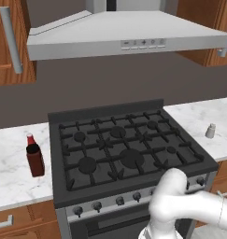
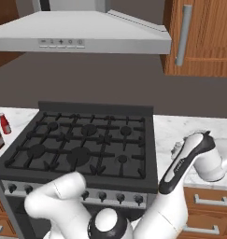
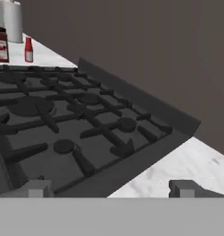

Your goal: Collect the paprika, ketchup, and shaker from the cabinet and place them next to the stove.

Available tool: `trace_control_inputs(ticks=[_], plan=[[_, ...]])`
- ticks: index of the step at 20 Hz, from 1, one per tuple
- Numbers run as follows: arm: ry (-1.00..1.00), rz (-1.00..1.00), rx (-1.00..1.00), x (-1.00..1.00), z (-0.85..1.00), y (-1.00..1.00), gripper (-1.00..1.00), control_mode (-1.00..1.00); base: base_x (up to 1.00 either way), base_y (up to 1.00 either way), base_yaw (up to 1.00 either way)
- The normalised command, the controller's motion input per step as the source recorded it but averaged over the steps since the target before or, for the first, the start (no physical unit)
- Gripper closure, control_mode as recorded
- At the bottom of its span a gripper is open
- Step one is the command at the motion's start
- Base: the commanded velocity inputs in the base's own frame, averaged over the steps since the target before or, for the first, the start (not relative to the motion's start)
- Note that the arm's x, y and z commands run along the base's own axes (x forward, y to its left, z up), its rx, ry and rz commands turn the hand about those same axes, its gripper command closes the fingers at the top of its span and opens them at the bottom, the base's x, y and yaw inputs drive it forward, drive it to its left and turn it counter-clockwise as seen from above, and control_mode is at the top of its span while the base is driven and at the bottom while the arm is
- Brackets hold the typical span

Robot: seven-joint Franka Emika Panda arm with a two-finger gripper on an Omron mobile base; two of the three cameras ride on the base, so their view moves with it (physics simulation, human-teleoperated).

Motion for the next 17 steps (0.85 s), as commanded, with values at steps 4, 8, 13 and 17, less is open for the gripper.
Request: trace_control_inputs(ticks=[4, 8, 13, 17], plan=[[0.00, 0.00, -0.23, -0.97, 0.00, 0.97, -1.00, -1.00, 0.00, 0.00, 0.00], [-0.01, 0.00, -0.27, -0.84, 0.01, 1.00, -1.00, -1.00, 0.00, 0.00, 0.00], [-0.05, 0.00, -0.28, -0.47, 0.41, 0.98, -1.00, -1.00, 0.00, 0.00, 0.00], [-0.10, 0.00, -0.25, -0.41, 0.78, 0.87, -1.00, -1.00, 0.00, 0.00, 0.00]])
